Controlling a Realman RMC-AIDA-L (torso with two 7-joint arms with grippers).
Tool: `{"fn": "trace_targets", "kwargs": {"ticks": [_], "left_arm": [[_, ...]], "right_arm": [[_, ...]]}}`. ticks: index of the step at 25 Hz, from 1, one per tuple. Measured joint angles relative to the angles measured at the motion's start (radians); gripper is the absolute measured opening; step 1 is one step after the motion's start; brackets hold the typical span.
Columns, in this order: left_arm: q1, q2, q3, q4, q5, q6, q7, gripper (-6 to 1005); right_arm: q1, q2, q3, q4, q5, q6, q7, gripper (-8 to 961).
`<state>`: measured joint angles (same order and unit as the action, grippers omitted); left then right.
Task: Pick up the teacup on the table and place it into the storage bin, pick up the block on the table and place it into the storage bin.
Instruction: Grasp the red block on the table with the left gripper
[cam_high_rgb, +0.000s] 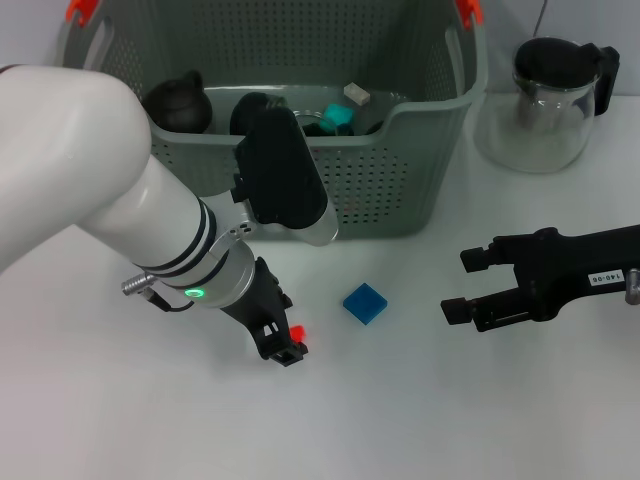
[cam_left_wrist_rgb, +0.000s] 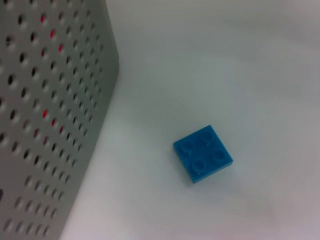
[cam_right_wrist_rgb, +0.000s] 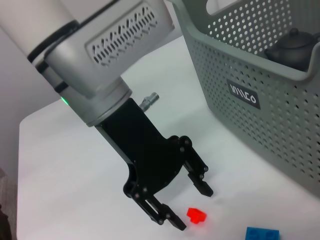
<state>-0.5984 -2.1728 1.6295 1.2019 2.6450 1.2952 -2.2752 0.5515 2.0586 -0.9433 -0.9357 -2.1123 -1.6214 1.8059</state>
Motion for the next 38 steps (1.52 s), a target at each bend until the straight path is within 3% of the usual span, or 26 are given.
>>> {"fn": "trace_targets", "kwargs": {"ticks": [38], "left_arm": [[-0.014, -0.001, 0.063, -0.047, 0.004, -0.065, -0.067, 407]], "right_arm": [[0.013, -0.004, 0.009, -0.005, 0.000, 0.001, -0.006, 945]]}}
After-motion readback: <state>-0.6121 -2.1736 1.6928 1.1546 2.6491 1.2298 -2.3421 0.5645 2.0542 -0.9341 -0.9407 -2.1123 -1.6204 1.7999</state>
